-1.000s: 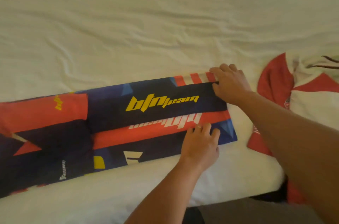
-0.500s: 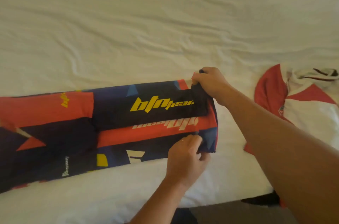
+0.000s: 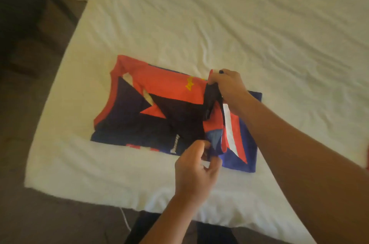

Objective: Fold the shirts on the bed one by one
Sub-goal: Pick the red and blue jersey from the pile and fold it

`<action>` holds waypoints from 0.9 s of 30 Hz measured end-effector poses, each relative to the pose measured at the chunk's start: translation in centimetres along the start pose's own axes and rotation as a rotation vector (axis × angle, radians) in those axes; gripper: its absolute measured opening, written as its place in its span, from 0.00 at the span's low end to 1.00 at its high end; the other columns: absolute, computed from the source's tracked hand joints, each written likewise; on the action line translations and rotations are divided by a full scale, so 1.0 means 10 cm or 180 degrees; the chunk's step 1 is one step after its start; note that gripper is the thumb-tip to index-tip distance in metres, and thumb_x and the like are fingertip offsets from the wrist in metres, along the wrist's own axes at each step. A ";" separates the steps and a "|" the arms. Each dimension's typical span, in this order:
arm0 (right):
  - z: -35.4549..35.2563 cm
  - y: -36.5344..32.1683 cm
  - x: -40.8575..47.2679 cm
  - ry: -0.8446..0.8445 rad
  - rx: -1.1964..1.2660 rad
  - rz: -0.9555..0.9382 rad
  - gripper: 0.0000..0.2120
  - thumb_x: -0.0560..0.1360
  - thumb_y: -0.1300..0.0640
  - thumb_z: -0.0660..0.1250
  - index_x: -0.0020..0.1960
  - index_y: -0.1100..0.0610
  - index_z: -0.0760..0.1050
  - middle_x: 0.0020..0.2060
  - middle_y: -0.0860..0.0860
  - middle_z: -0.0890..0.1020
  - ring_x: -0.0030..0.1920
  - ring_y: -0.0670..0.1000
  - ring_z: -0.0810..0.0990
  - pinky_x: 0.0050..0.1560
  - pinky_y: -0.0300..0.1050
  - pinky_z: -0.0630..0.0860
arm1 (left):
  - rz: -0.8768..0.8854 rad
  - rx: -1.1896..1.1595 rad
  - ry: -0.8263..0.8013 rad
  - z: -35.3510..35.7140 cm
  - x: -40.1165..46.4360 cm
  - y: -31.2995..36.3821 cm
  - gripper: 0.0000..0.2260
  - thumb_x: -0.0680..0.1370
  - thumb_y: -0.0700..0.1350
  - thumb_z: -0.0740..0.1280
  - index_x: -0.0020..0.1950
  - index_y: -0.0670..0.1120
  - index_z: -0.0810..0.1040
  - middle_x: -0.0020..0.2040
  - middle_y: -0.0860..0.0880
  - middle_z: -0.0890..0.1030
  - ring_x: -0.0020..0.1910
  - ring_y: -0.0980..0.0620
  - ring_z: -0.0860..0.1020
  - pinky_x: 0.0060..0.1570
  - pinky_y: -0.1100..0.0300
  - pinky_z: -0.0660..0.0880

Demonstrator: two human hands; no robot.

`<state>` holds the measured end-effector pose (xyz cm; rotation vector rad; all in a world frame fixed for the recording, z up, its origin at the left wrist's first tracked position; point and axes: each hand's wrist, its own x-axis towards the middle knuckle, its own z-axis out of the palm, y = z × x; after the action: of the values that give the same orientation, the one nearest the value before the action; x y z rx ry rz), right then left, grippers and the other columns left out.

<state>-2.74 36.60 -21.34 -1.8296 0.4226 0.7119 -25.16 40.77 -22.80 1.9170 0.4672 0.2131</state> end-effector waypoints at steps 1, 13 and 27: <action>0.22 -0.03 0.01 -0.0029 0.0001 -0.0002 0.12 0.68 0.67 0.69 0.32 0.55 0.69 0.23 0.48 0.69 0.30 0.52 0.70 0.28 0.37 0.66 | -0.0021 0.0051 0.0087 -0.18 0.04 -0.09 0.06 0.74 0.47 0.68 0.47 0.46 0.80 0.39 0.55 0.82 0.36 0.55 0.80 0.35 0.56 0.78; 2.05 -0.33 0.23 0.0101 -0.0398 -0.0070 0.07 0.60 0.60 0.72 0.33 0.57 0.74 0.28 0.54 0.76 0.35 0.55 0.78 0.36 0.50 0.75 | -0.0994 -0.0222 0.0745 -1.47 0.42 -0.84 0.07 0.79 0.54 0.62 0.42 0.55 0.75 0.27 0.58 0.74 0.27 0.57 0.71 0.31 0.57 0.69; 1.62 -0.10 -0.16 0.0851 -0.1577 -0.1560 0.07 0.79 0.52 0.62 0.48 0.53 0.78 0.43 0.45 0.79 0.43 0.49 0.78 0.42 0.41 0.69 | -0.0867 0.1110 0.1551 -1.70 0.61 -0.79 0.10 0.76 0.46 0.65 0.55 0.46 0.80 0.49 0.50 0.81 0.46 0.49 0.79 0.44 0.52 0.77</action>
<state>-7.75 52.01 -23.52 -2.3877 -0.0538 0.2385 -27.57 60.31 -23.95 2.1073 1.1454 0.4461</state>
